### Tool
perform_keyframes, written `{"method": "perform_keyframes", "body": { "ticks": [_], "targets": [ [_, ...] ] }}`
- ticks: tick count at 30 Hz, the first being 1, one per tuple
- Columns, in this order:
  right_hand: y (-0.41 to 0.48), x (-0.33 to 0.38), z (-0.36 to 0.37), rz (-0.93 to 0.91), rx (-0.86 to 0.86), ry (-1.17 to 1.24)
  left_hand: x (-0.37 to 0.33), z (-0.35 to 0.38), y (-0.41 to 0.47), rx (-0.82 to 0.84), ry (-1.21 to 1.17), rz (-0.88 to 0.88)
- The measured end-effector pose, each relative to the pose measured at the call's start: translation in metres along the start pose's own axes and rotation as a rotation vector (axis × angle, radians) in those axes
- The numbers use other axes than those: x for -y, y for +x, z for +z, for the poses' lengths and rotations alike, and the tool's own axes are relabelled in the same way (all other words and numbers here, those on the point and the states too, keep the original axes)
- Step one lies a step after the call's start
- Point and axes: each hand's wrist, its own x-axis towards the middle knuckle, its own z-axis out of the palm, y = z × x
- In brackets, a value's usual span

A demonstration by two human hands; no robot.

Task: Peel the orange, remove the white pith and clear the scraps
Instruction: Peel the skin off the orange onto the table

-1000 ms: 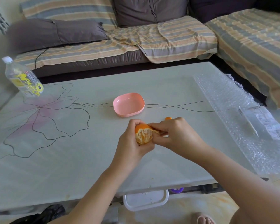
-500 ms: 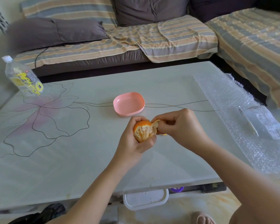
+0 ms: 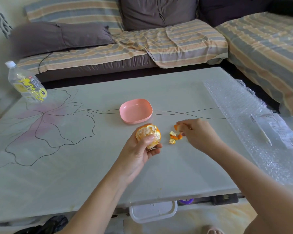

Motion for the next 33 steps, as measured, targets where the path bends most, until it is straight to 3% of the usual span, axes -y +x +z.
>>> {"method": "perform_keyframes", "body": {
  "ticks": [3, 8, 11, 22, 33],
  "targets": [
    [-0.002, -0.001, -0.001, -0.024, 0.052, -0.120, 0.001, 0.000, 0.000, -0.005, -0.057, -0.076],
    [-0.015, 0.018, -0.002, -0.217, 0.088, 0.167, 0.001, 0.000, 0.002, -0.011, 0.004, -0.060],
    [-0.023, 0.022, 0.004, -0.335, 0.111, 0.204, 0.003, -0.002, 0.002, 0.001, 0.084, -0.028],
    [-0.033, 0.028, 0.010, -0.596, -0.026, -0.096, 0.014, 0.001, 0.002, -0.064, 0.266, 0.053],
    [-0.032, 0.027, 0.015, -0.676, -0.145, -0.084, 0.011, 0.000, 0.001, -0.021, 0.246, 0.073]
  ]
}}
